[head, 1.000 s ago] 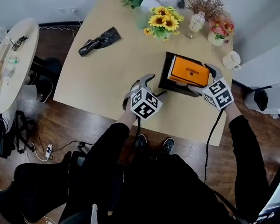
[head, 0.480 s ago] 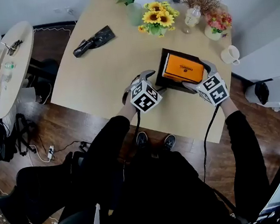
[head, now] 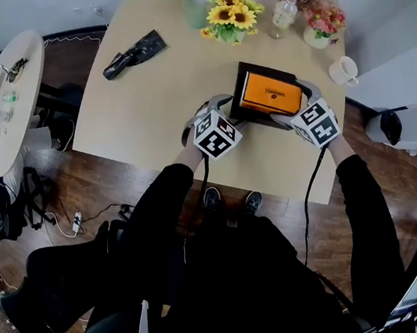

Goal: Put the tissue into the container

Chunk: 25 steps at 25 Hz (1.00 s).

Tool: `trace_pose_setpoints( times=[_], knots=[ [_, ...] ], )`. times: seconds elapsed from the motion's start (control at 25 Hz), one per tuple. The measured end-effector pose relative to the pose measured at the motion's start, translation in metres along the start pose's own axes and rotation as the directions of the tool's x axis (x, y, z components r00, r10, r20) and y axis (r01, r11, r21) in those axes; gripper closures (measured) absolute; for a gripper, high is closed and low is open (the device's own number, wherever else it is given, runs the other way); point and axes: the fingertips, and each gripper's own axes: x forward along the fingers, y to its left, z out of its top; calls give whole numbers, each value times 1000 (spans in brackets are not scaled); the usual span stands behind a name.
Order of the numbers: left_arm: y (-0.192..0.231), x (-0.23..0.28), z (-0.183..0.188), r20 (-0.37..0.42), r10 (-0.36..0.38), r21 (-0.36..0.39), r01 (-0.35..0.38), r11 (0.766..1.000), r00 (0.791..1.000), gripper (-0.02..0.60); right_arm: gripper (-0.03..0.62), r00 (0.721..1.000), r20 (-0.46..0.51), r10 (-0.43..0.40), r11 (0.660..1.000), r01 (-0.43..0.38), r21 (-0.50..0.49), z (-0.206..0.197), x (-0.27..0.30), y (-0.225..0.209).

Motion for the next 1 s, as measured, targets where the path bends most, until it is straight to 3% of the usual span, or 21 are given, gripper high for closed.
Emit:
trace_pose_setpoints(
  times=[1.0],
  knots=[
    [0, 1, -2, 6, 11, -11, -11, 1000, 1000, 304, 86, 998, -43, 54, 998, -52, 32, -11, 13, 4]
  ],
)
